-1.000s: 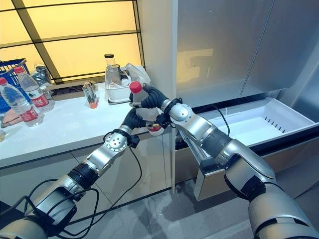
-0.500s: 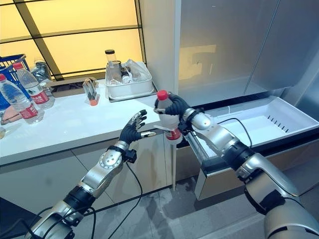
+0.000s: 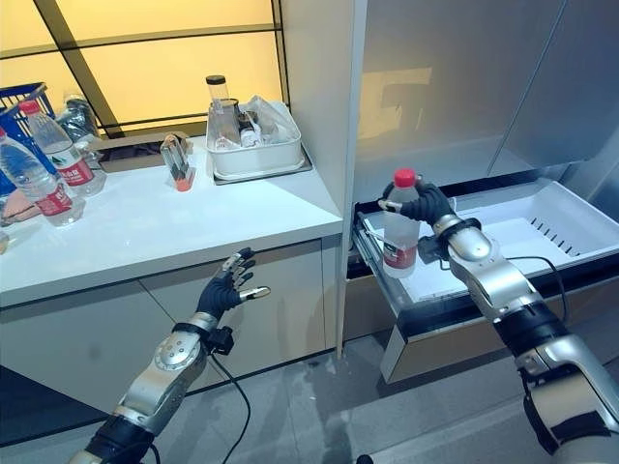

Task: Take the drinks into the refrigerator

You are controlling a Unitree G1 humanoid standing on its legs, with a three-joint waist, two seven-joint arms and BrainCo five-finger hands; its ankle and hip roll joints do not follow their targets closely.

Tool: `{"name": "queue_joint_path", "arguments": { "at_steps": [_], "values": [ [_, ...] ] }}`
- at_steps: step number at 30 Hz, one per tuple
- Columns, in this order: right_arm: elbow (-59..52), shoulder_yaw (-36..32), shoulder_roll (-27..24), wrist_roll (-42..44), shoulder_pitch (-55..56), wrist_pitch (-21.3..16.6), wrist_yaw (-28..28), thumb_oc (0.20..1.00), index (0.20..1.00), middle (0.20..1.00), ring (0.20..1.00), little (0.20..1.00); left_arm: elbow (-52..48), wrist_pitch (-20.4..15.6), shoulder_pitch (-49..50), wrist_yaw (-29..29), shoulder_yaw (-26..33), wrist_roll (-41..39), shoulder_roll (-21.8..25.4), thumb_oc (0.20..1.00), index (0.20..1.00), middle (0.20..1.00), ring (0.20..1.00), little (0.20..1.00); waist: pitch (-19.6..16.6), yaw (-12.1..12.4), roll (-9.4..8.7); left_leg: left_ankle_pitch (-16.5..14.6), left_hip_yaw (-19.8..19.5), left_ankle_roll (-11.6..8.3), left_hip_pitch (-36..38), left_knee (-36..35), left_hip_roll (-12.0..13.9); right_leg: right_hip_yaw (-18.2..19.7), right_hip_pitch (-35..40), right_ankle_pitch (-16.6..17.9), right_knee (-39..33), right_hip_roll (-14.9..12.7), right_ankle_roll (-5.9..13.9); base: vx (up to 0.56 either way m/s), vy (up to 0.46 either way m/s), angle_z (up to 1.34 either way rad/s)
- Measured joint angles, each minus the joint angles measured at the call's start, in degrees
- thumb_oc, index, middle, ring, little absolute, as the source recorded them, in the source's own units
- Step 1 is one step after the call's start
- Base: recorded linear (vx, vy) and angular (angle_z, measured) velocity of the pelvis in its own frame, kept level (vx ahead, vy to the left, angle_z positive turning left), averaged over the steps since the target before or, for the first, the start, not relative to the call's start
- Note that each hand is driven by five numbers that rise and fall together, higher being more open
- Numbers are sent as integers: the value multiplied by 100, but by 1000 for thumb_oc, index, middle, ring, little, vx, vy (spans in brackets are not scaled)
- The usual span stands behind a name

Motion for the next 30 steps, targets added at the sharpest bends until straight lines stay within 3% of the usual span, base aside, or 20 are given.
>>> {"name": "queue_joint_path", "arguments": {
  "at_steps": [6,11,20,30],
  "values": [
    [344,-309,-54,-122,394,-73,17,200,200,200,200,200,14,17,204,-183,10,0,-15,1000,1000,1000,1000,1000,18,30,-7,-20,-2,30,-25,-6,1,3,4,-29,-29,-19,33,0,0,0],
    [1573,-397,-243,-504,41,-130,-53,200,200,200,200,200,7,20,207,-262,-6,0,-3,1000,1000,1000,1000,1000,24,140,-24,-30,-3,44,-87,-3,-44,57,-54,-38,-29,-46,44,31,14,0],
    [2987,394,-371,-1466,-1042,96,20,200,200,200,200,200,4,73,182,-306,-48,1,-3,1000,1000,1000,1000,1000,40,192,-54,-11,-1,52,-103,-2,-107,40,-56,7,0,-95,57,0,0,0],
    [3890,768,-264,-2093,-1603,193,19,200,200,200,200,200,-10,79,200,-328,-65,17,73,1000,1000,1000,1000,1000,40,321,-55,-5,-19,63,-152,-1,-136,45,-94,13,-1,-126,71,-6,3,0]
  ]
}}
